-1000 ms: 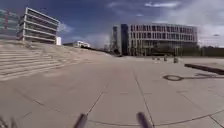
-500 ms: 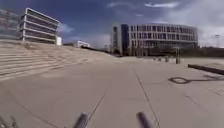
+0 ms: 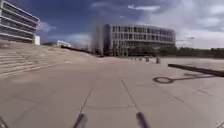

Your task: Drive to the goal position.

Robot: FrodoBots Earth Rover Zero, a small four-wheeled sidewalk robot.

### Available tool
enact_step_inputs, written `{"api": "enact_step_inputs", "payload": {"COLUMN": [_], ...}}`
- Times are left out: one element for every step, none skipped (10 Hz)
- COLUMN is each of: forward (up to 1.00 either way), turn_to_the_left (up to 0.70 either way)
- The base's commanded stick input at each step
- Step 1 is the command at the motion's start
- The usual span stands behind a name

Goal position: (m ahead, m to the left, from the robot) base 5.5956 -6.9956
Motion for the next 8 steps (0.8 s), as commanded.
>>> {"api": "enact_step_inputs", "payload": {"forward": [0.5, 0.5, 0.5, 0.5, 0.5, 0.5, 0.5, 0.5], "turn_to_the_left": [0.0, 0.0, 0.0, 0.0, 0.0, 0.0, 0.0, 0.0]}}
